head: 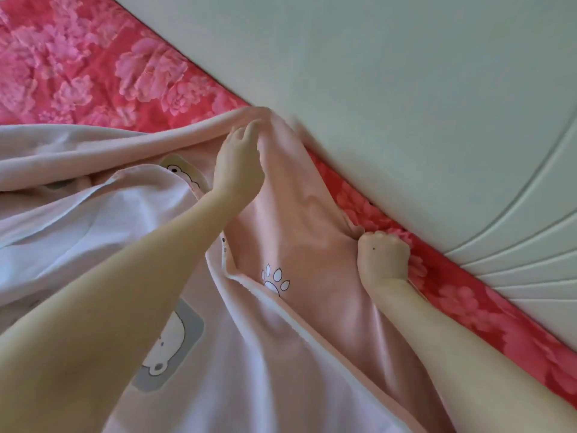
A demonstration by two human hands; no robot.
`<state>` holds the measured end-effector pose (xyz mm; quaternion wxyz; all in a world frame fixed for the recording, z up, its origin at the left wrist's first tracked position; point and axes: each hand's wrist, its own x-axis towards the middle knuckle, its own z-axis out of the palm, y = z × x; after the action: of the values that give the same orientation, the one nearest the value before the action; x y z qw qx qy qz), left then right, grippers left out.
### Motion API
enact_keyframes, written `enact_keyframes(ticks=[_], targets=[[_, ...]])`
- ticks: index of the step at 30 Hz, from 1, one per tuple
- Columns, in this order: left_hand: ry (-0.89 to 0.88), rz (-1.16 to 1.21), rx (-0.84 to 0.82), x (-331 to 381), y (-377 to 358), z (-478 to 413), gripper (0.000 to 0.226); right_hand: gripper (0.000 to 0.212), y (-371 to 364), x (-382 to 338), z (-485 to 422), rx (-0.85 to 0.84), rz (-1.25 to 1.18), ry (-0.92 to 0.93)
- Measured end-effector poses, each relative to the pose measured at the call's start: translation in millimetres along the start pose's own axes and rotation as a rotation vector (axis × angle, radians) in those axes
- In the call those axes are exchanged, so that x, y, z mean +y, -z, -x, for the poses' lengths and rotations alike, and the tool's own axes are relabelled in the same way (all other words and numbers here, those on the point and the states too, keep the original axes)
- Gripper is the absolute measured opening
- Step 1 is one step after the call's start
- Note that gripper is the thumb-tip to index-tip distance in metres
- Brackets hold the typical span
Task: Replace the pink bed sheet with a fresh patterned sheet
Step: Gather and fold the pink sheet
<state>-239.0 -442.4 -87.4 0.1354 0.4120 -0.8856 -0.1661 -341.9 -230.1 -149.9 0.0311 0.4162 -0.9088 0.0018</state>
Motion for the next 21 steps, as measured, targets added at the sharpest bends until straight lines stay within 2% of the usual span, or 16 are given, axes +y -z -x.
enact_keyframes(ticks=[1, 2, 5, 6, 8, 11, 13, 14, 17, 19, 21], targets=[[-0.071, -0.049, 0.013, -1.2, 4.6, 21.9, 0.052, 0.026, 5.5, 0.9, 3.1, -0.027, 0.024, -0.014], [-0.136, -0.090, -0.046, -2.1, 9.0, 40.6, 0.048, 0.027, 11.9, -0.6, 1.9, -0.088, 0.040, -0.022], [-0.315, -0.281, -0.472, 7.3, 18.9, 103.3, 0.043, 0.032, 25.6, 7.3, 4.4, -0.229, -0.064, -0.040], [-0.359, -0.384, -0.598, 11.5, 20.4, 121.1, 0.043, 0.029, 33.9, 11.8, 7.4, -0.219, -0.125, -0.098], [-0.402, -0.495, -0.743, 13.8, 21.3, 147.7, 0.044, 0.028, 51.0, 20.3, 24.8, -0.104, -0.235, -0.170], [-0.406, -0.601, -0.740, 16.9, 22.3, 171.8, 0.040, 0.025, 79.0, 41.8, 99.6, 0.168, -0.338, -0.154], [-0.421, -0.627, -0.661, 26.1, 18.0, 179.0, 0.034, 0.033, 85.6, 68.6, 159.1, 0.199, -0.267, -0.184], [-0.421, -0.629, -0.643, 31.4, 15.9, 182.2, 0.033, 0.037, 82.5, 83.8, 181.2, 0.146, -0.237, -0.225], [-0.479, -0.640, -0.683, 52.9, 7.0, 201.5, 0.038, 0.044, 70.0, 130.4, 227.2, -0.172, -0.234, -0.475], [-0.554, -0.686, -0.690, 64.9, 5.2, 211.6, 0.036, 0.040, 68.6, 152.7, 237.6, -0.286, -0.275, -0.511], [-0.586, -0.744, -0.673, 76.9, 4.0, 218.6, 0.033, 0.032, 73.4, 167.2, 241.8, -0.410, -0.223, -0.470]])
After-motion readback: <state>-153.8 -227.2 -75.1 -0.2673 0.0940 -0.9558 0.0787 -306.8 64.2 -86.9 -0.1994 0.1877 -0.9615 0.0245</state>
